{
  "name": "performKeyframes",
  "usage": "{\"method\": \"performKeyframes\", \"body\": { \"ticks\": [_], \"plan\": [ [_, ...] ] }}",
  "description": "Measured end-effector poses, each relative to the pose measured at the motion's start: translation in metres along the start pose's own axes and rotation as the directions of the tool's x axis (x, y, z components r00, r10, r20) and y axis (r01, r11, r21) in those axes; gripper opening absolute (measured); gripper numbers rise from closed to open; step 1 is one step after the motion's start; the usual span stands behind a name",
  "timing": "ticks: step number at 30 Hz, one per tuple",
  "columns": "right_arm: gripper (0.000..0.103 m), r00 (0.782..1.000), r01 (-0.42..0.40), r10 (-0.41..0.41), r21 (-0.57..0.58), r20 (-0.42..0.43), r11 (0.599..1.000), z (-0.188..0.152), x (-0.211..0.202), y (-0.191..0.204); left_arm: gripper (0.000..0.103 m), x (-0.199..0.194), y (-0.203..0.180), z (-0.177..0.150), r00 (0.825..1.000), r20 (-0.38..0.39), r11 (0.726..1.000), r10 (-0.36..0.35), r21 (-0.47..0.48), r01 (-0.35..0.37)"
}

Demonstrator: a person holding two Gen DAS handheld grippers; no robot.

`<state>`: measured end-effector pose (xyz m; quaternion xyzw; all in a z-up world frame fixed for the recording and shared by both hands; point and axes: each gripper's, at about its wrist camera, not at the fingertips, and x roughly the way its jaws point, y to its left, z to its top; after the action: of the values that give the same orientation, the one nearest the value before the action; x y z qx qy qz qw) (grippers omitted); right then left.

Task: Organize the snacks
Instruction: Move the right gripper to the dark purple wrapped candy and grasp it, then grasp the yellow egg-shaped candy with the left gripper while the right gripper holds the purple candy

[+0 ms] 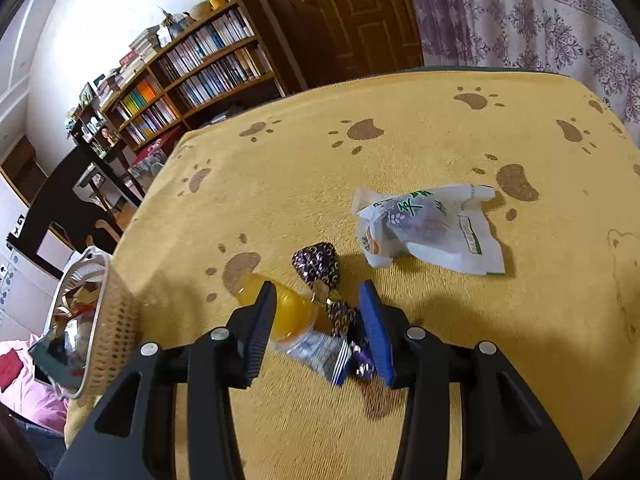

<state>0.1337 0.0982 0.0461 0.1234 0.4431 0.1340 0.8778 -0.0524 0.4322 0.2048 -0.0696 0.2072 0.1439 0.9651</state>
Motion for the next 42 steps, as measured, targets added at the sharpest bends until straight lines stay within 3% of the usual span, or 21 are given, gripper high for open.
{"method": "performKeyframes", "body": {
  "ticks": [11, 16, 30, 42],
  "plan": [
    [0.042, 0.998, 0.045, -0.045, -0.008, -0.05, 0.999, 0.015, 0.034, 0.009, 0.1, 0.004, -0.004, -0.002, 1.0, -0.009, 1.0, -0.003, 0.018, 0.003],
    [0.027, 0.997, 0.047, -0.048, -0.019, -0.058, 0.999, 0.01, 0.037, 0.009, 0.1, 0.005, -0.005, -0.003, 1.0, -0.01, 1.0, -0.005, 0.02, 0.005],
    [0.026, 1.0, -0.021, 0.021, 0.044, 0.009, 0.999, -0.031, -0.022, -0.029, 0.1, 0.005, -0.035, -0.018, 0.998, -0.038, 0.994, -0.054, 0.095, 0.057],
    [0.026, 0.993, 0.081, -0.084, 0.048, 0.085, 0.996, -0.068, -0.052, -0.077, 0.1, 0.022, -0.091, -0.048, 0.978, -0.142, 0.972, -0.15, 0.162, 0.172]
  ]
}}
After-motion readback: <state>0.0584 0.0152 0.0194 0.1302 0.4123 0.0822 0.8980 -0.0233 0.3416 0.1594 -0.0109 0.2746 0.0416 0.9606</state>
